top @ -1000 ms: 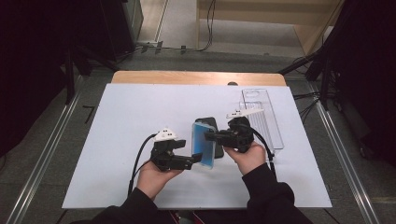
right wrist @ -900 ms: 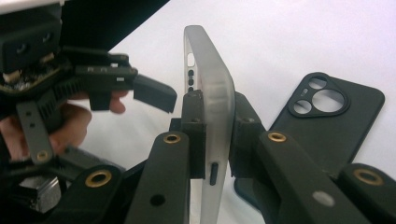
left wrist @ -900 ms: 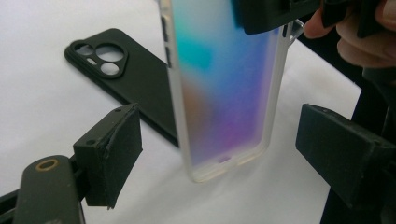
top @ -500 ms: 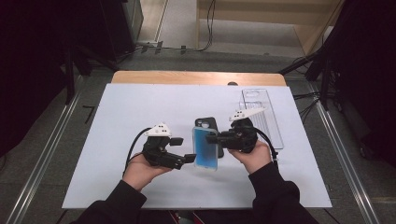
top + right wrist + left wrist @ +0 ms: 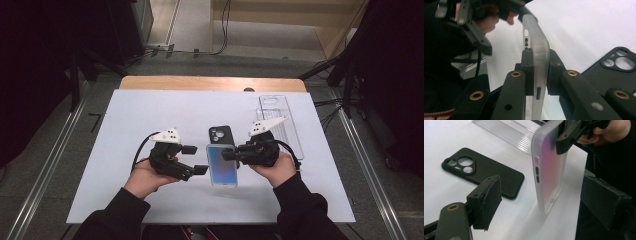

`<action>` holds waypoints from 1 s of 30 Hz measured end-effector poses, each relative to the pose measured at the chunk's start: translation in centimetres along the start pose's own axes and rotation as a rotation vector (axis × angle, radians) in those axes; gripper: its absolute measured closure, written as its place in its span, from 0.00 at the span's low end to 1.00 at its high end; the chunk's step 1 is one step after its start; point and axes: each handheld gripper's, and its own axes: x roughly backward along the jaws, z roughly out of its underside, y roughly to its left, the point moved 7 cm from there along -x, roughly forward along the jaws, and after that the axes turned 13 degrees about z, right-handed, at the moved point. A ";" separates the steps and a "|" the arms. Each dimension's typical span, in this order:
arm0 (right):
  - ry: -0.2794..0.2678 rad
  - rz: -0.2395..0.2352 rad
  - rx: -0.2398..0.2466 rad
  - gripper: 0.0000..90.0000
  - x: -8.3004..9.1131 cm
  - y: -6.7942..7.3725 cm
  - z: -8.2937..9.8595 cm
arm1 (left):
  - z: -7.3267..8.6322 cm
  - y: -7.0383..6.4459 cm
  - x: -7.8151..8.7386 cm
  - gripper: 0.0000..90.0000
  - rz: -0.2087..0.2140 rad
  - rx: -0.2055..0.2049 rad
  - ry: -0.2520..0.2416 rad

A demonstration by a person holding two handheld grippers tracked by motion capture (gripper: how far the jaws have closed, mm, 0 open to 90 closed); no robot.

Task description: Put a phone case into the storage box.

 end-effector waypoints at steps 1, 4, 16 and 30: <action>0.004 -0.004 0.005 0.86 0.0 0.0 0.1 | -0.1 -0.1 0.0 0.19 0.010 -0.004 -0.001; 0.003 -0.040 0.019 0.86 0.1 0.3 0.2 | -0.3 -0.2 0.1 0.19 0.028 -0.028 0.011; -0.005 -0.106 0.104 0.86 -0.2 1.3 0.3 | -0.6 -0.7 -0.2 0.43 0.117 -0.082 0.029; -0.010 -0.153 0.126 0.86 -0.5 1.8 0.4 | -0.9 -1.2 0.0 0.89 0.211 -0.078 0.033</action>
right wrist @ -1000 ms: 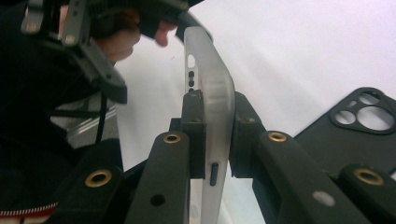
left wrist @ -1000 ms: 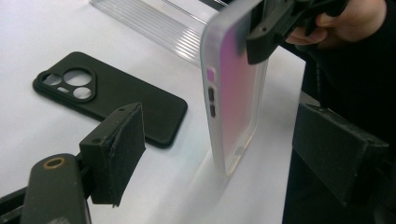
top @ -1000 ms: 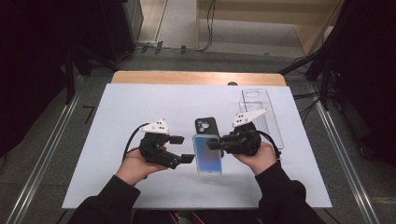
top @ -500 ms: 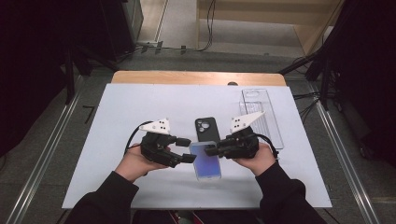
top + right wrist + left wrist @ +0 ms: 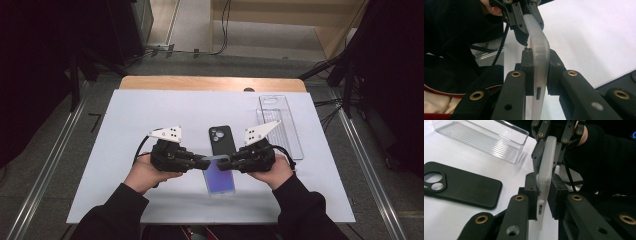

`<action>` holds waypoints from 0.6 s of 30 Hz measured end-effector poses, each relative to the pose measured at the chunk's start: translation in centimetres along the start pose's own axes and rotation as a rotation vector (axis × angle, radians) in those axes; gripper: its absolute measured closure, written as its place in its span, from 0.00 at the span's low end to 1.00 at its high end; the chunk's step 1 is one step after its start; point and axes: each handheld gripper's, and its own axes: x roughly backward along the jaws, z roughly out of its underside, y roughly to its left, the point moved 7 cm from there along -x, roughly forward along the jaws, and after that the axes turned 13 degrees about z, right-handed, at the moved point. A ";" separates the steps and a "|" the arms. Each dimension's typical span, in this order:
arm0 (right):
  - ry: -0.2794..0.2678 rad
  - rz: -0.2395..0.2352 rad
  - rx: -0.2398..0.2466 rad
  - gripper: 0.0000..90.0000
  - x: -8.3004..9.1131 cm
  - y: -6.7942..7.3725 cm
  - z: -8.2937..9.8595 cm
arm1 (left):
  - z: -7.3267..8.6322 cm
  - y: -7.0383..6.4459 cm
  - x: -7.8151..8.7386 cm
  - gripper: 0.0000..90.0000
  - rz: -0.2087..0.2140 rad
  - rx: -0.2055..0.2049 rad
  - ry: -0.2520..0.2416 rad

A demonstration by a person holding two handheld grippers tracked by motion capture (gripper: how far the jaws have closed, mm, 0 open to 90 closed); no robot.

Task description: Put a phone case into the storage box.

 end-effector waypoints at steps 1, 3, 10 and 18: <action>-0.002 -0.009 -0.010 0.86 0.0 0.0 0.0 | 0.0 -0.1 0.0 0.90 0.015 0.011 -0.003; -0.003 -0.014 -0.011 0.86 0.0 0.0 0.0 | -0.1 -0.2 -0.1 0.90 0.018 0.018 0.004; -0.002 -0.043 -0.034 0.75 -0.1 0.0 0.2 | -0.2 -0.1 0.3 0.90 0.015 0.021 0.017; -0.046 0.005 -0.034 0.36 0.5 -0.4 0.1 | -0.3 0.0 1.5 0.90 -0.031 0.041 0.006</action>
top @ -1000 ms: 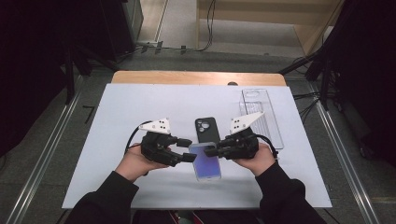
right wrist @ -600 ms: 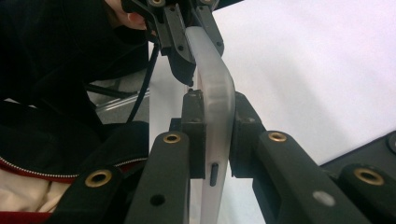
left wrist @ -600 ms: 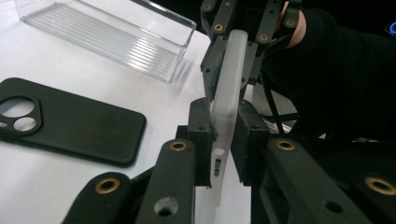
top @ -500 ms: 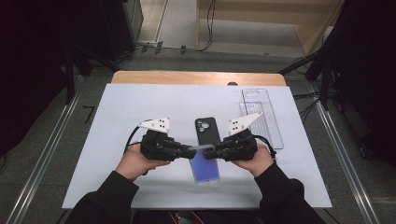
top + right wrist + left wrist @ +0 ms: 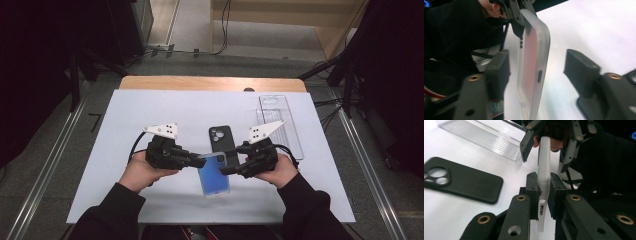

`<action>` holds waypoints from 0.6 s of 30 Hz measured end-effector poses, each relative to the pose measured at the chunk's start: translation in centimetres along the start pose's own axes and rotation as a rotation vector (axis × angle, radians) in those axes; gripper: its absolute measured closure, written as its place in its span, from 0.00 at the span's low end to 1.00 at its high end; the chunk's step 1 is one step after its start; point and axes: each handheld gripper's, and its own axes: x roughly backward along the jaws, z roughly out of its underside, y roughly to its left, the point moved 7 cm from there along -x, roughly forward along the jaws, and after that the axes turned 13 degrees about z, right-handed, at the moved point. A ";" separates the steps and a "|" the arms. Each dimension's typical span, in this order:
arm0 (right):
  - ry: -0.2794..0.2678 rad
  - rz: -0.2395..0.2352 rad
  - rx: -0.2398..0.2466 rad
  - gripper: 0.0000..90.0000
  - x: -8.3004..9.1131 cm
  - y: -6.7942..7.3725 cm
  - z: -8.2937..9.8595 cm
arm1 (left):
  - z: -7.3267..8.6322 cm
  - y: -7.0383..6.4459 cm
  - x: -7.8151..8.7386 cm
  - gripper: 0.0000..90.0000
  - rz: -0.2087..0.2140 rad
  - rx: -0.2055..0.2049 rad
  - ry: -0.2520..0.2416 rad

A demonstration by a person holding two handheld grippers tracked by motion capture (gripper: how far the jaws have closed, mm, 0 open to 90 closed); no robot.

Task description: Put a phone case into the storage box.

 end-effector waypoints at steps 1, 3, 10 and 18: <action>-0.003 0.006 -0.003 0.31 0.0 -0.1 0.0 | 0.0 0.1 0.1 0.90 -0.019 0.005 0.004; -0.009 0.025 -0.015 0.28 0.0 -0.2 0.2 | 0.0 0.2 0.2 0.90 -0.057 0.011 0.015; -0.024 0.052 -0.073 0.00 -0.3 -0.9 0.3 | -0.2 0.5 0.6 0.90 -0.097 0.048 -0.008; -0.040 0.119 -0.094 0.00 -0.6 -1.4 0.5 | -0.7 0.5 1.0 0.90 -0.158 0.066 -0.019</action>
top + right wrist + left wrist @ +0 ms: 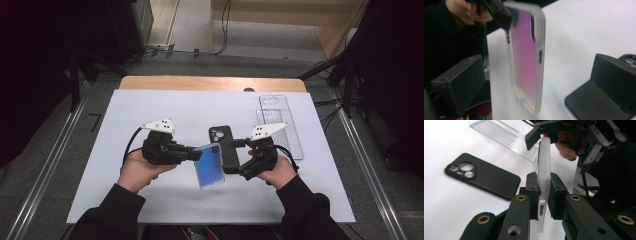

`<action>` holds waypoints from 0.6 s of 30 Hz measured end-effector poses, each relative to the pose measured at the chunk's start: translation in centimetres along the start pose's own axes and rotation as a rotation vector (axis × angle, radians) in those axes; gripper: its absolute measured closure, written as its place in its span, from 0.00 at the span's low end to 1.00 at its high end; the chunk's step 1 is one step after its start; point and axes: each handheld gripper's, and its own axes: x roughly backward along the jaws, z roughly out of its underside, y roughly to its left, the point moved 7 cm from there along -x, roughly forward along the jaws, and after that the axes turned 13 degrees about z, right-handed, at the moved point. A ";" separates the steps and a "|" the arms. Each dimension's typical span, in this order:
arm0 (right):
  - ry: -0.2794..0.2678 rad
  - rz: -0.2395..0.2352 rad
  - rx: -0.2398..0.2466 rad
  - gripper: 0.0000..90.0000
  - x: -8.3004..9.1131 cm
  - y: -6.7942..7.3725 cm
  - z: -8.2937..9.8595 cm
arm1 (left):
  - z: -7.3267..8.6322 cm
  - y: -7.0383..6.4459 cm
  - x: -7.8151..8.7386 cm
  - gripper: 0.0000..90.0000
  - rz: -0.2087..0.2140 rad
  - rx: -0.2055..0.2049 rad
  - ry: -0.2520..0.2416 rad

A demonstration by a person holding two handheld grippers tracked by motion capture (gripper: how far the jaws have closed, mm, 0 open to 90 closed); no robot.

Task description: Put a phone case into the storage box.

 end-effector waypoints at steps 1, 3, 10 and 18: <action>0.011 0.011 0.000 0.00 -0.1 0.0 0.1 | 0.0 0.0 0.0 0.90 0.000 0.000 0.000; 0.021 0.038 -0.010 0.00 -0.4 0.0 0.1 | -0.1 0.2 0.2 0.90 -0.023 0.025 -0.014; 0.003 0.118 -0.069 0.07 -0.5 -0.3 -0.4 | -0.3 1.1 0.7 0.90 -0.104 0.097 -0.031; 0.006 0.189 -0.085 0.07 -0.9 0.3 -0.5 | -0.6 1.6 1.2 0.90 -0.190 0.164 -0.073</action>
